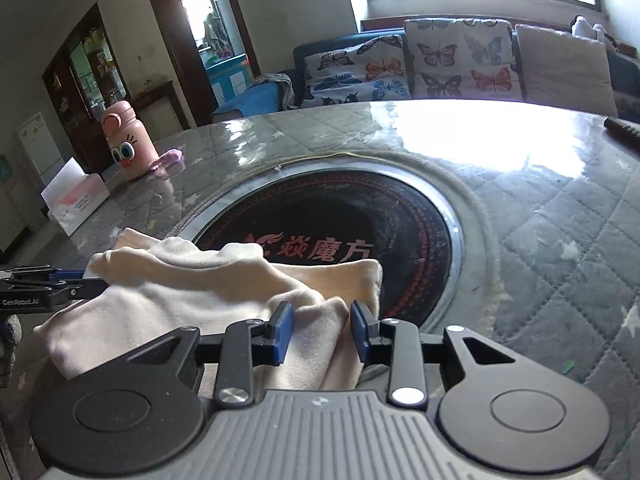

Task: Fold clothes

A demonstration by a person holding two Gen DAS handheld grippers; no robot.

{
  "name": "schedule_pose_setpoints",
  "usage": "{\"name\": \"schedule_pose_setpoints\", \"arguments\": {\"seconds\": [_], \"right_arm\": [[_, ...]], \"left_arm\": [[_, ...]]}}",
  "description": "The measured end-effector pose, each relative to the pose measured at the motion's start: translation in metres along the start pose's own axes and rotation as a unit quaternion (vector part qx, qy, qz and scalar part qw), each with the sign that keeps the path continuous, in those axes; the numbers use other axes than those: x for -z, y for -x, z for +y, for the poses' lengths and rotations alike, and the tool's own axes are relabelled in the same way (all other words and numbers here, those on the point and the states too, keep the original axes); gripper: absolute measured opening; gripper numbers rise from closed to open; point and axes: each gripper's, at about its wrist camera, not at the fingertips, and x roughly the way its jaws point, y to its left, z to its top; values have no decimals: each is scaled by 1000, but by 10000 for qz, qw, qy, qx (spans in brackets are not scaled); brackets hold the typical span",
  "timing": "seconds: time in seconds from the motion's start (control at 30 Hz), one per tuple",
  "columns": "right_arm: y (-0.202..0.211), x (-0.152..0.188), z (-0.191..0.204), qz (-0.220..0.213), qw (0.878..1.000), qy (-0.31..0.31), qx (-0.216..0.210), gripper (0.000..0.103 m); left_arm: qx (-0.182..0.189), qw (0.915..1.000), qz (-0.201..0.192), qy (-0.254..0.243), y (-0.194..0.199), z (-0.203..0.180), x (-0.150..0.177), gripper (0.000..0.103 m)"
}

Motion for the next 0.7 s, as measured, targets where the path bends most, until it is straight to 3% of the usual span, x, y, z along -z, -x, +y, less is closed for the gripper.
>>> {"name": "schedule_pose_setpoints", "arguments": {"seconds": [0.13, 0.23, 0.27, 0.33, 0.37, 0.43, 0.5, 0.57, 0.7], "right_arm": [[4, -2, 0, -91, 9997, 59, 202, 31], [4, -2, -3, -76, 9997, 25, 252, 41], [3, -1, -4, -71, 9995, 38, 305, 49], [2, 2, -6, -87, 9993, 13, 351, 49], [2, 3, -6, -109, 9994, 3, 335, 47], [2, 3, -3, -79, 9997, 0, 232, 40], [1, 3, 0, -23, 9999, 35, 141, 23], [2, 1, 4, -10, 9999, 82, 96, 13], [10, -9, 15, -131, 9996, 231, 72, 10]], "left_arm": [[-67, 10000, -24, -33, 1, -1, 0, 37], [-128, 9999, -43, -51, 2, -3, 1, 39], [-147, 9999, -50, -55, 2, -4, 1, 39], [-170, 9998, -59, -80, 1, -5, 2, 38], [-153, 9998, -56, -76, 1, -5, 2, 38], [-77, 10000, -38, -39, 1, -5, 1, 27], [-60, 10000, -63, -39, 1, -7, 1, 22], [-91, 9999, -118, -42, 4, -8, 1, 19], [-142, 9995, -290, 66, 19, -5, 1, 17]]}}
